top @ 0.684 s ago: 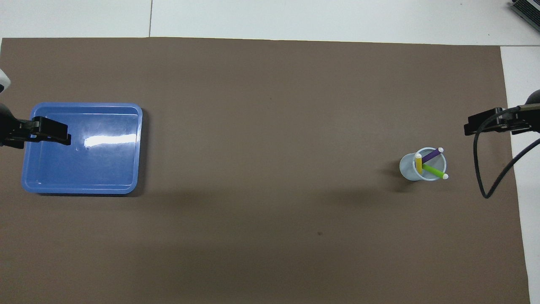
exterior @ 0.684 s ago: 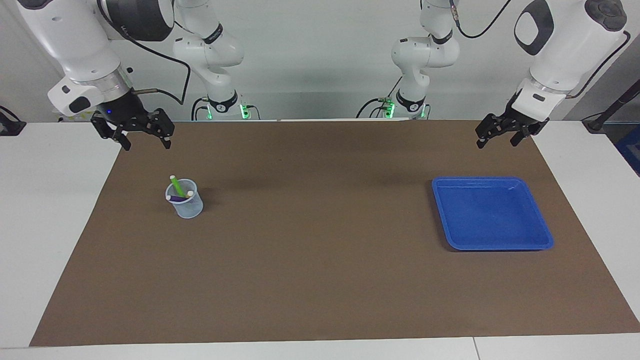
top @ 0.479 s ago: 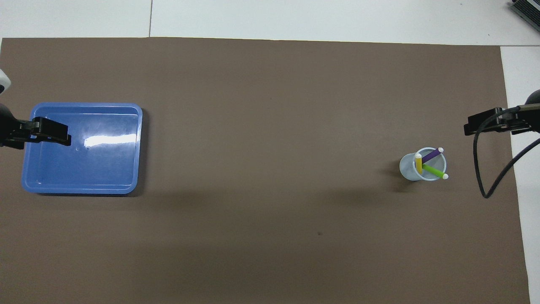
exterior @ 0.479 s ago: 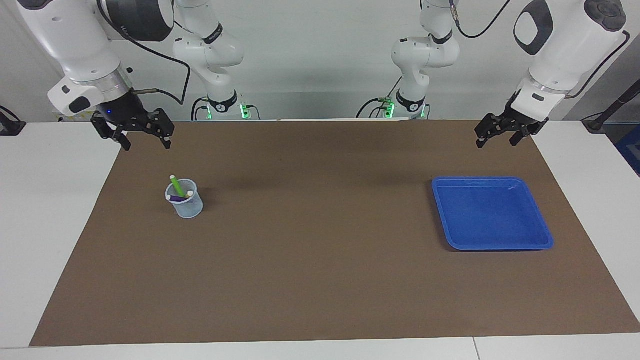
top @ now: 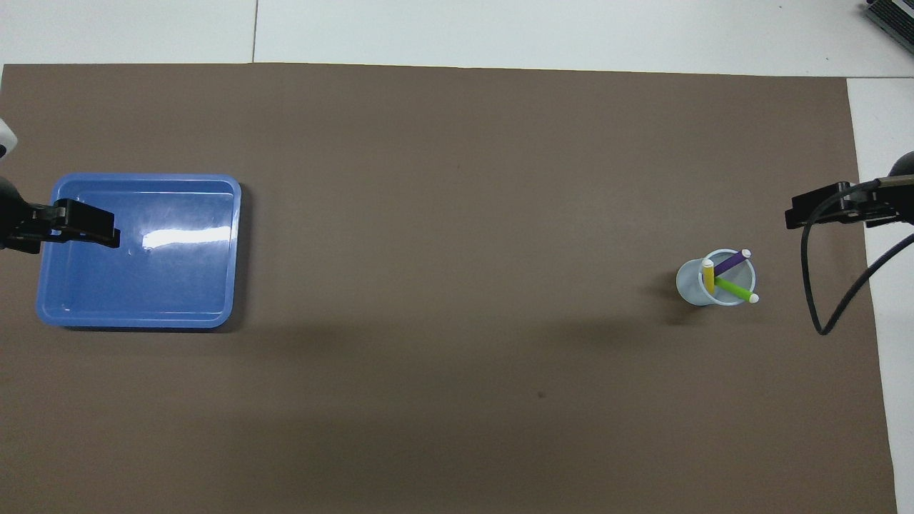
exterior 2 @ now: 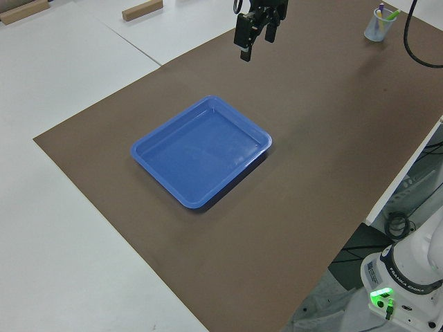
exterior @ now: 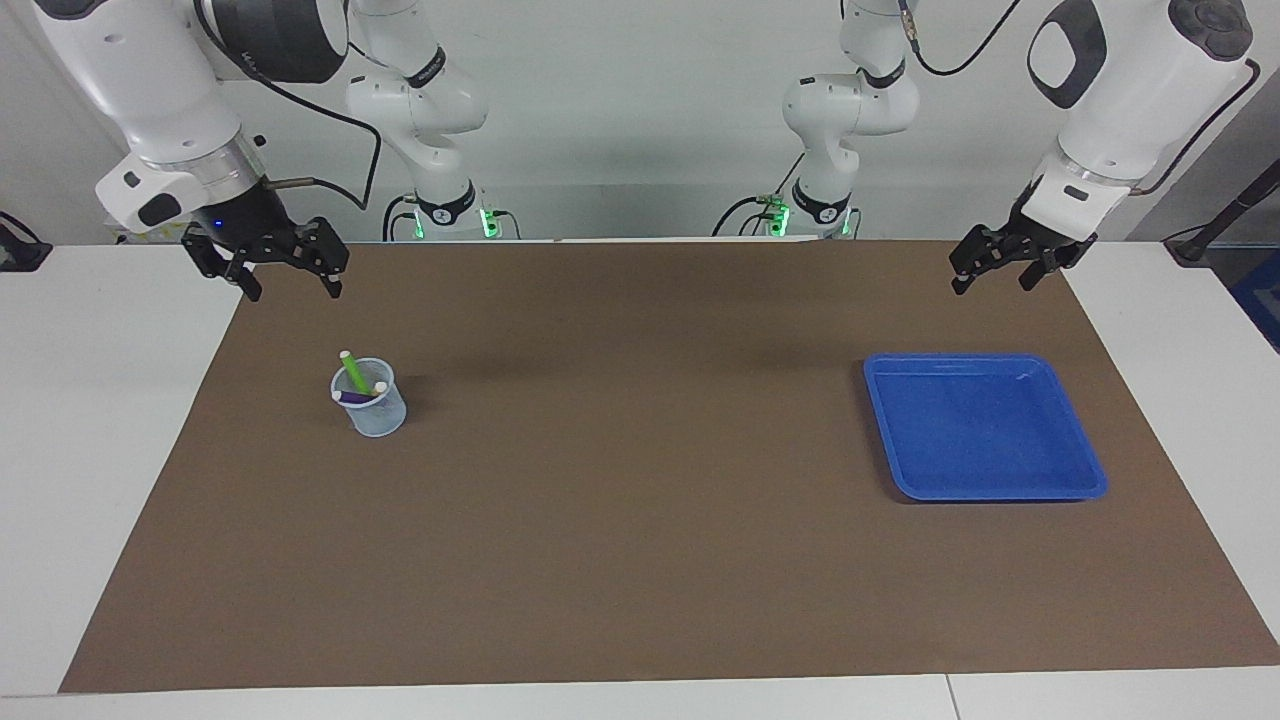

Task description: Right arm passes pens to left for tray arrangement

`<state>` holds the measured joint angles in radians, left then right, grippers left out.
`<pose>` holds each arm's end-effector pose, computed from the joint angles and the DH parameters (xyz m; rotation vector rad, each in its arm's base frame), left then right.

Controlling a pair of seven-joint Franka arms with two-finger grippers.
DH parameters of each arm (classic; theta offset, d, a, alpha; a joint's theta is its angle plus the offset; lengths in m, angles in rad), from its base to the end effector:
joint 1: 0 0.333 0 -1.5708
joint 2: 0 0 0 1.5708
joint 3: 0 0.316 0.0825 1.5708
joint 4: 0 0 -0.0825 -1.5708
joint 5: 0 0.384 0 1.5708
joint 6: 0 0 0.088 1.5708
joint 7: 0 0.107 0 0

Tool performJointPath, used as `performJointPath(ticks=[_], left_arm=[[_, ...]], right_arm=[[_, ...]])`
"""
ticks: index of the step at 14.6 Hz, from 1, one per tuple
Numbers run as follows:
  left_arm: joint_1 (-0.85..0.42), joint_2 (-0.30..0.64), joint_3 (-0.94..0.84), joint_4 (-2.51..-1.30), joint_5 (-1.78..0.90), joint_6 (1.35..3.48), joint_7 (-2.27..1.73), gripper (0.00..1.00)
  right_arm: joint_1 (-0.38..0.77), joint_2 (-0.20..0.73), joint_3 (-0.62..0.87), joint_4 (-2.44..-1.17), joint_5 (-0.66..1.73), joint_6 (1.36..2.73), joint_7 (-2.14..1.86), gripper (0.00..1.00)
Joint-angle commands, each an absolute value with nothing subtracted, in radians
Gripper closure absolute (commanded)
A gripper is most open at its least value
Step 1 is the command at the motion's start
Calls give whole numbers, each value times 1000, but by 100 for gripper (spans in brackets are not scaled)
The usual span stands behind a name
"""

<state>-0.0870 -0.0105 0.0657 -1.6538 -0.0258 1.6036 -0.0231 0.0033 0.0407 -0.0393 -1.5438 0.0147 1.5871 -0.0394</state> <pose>0.5517 -0.0143 0.5939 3.1154 0.0049 -0.0628 0.5684 -0.0184 0.6159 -3.1286 -0.0050 -0.0049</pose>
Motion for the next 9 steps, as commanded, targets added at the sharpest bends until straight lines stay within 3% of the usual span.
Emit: performJointPath(ticks=[1,9], left_arm=[[-103,-23,77,-1654,-25,1585,-21,0],[-103,-23,77,-1655,-23,1583,-21,0]], right_arm=[[11,49,-48,-1520,18,1572,-31,0],[2,43,-38,-1531,20,1571,-32,0]])
